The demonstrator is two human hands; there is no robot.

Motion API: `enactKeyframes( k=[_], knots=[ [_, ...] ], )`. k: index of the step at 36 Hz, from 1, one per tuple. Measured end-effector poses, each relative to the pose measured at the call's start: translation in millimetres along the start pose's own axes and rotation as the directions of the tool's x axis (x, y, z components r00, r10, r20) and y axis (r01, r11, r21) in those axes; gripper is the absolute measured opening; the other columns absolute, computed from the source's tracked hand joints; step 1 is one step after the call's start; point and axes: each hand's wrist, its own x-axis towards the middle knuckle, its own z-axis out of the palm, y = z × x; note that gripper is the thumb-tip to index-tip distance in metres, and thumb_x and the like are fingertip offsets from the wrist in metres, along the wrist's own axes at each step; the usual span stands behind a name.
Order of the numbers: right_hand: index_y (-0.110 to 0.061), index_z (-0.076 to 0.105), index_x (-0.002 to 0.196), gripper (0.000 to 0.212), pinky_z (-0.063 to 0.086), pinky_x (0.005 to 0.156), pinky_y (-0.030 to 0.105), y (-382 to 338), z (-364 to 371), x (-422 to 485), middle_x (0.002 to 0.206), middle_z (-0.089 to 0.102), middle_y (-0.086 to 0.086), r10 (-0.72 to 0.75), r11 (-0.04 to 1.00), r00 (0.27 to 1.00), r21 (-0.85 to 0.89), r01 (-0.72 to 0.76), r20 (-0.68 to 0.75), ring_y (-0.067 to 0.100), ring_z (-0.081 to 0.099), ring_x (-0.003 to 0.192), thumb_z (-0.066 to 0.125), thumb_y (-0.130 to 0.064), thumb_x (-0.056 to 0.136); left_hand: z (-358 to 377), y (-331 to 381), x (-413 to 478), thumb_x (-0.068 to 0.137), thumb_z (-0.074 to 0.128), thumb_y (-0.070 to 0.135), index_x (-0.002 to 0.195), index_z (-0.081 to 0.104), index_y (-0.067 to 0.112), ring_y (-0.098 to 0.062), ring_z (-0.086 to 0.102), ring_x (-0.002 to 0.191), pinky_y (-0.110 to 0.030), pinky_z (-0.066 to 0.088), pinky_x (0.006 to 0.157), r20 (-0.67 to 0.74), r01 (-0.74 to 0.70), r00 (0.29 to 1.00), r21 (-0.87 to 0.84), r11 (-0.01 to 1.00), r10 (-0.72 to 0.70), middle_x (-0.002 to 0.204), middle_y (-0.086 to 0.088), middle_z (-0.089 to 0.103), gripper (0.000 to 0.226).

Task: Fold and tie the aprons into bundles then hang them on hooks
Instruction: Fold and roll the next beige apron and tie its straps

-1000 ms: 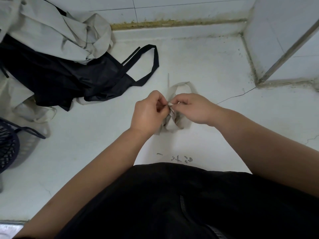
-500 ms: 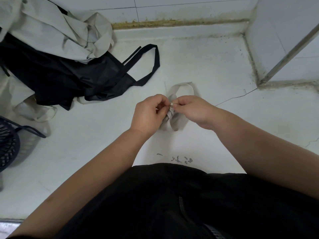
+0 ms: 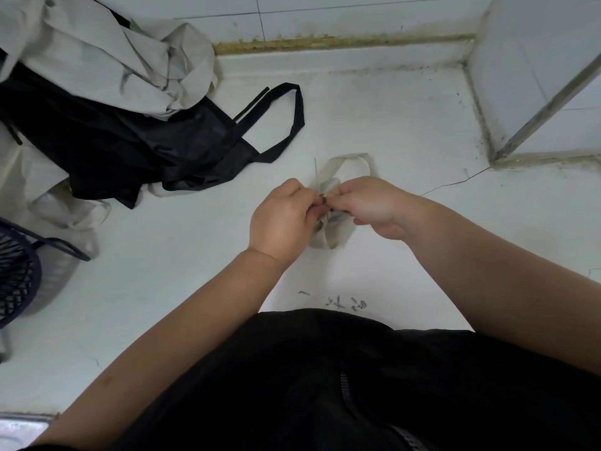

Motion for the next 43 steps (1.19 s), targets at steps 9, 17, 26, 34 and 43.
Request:
enactKeyframes(
  k=[9,17,26,34,43],
  knots=[
    [-0.016,0.054,0.074,0.023,0.032,0.077,0.029,-2,-3,-1,0.085,0.050,0.003,0.013,1.000,1.000,-0.007,-0.013,0.004,0.015,0.042,0.083,0.050,-0.018,0.097,4,2,-4,0.087,0.059,0.031,0.090,0.070,0.012,-0.020,0.061,0.071,-0.027,0.045,0.049,0.012,-0.012,1.000,-0.036,0.999,0.013,0.091,-0.003,0.063,0.022],
    [-0.020,0.047,0.069,0.027,0.034,0.073,0.027,-1,0,0,0.067,0.044,-0.004,0.131,0.982,0.991,0.129,-0.134,0.036,0.012,0.033,0.060,0.048,-0.017,0.096,11,-6,-7,0.084,0.060,0.025,0.084,0.078,0.014,-0.009,0.049,0.073,-0.019,0.044,0.053,-0.125,-0.112,0.986,0.001,0.994,0.111,0.077,0.000,0.064,0.021],
    [-0.019,0.046,0.065,0.028,0.034,0.071,0.027,-3,-3,1,0.063,0.043,-0.004,0.127,0.988,0.990,0.086,-0.131,0.055,0.012,0.032,0.058,0.050,-0.010,0.091,-2,-3,2,0.072,0.074,0.005,0.077,0.067,0.007,-0.028,0.055,0.064,-0.023,0.031,0.042,0.063,-0.224,0.974,0.228,0.948,0.216,0.077,-0.007,0.060,0.009],
    [-0.016,0.065,0.085,0.012,0.041,0.073,0.019,0,-2,-6,0.082,0.060,-0.004,-0.063,0.997,0.996,0.056,0.059,0.067,0.007,0.050,0.072,0.058,-0.012,0.093,-12,6,10,0.087,0.054,0.009,0.102,0.053,0.006,-0.027,0.049,0.093,-0.030,0.028,0.067,0.331,-0.049,0.943,0.264,0.963,-0.043,0.098,-0.006,0.050,0.015],
    [-0.011,0.070,0.108,0.025,0.041,0.085,0.031,8,-10,1,0.107,0.069,0.010,-0.392,0.741,0.904,-0.641,0.201,-0.171,0.027,0.060,0.100,0.050,-0.021,0.097,-27,7,27,0.097,0.039,0.014,0.075,0.038,0.027,-0.014,0.044,0.070,-0.030,0.036,0.059,0.580,0.336,0.756,0.054,0.940,-0.303,0.077,0.008,0.045,0.026]
  ],
)
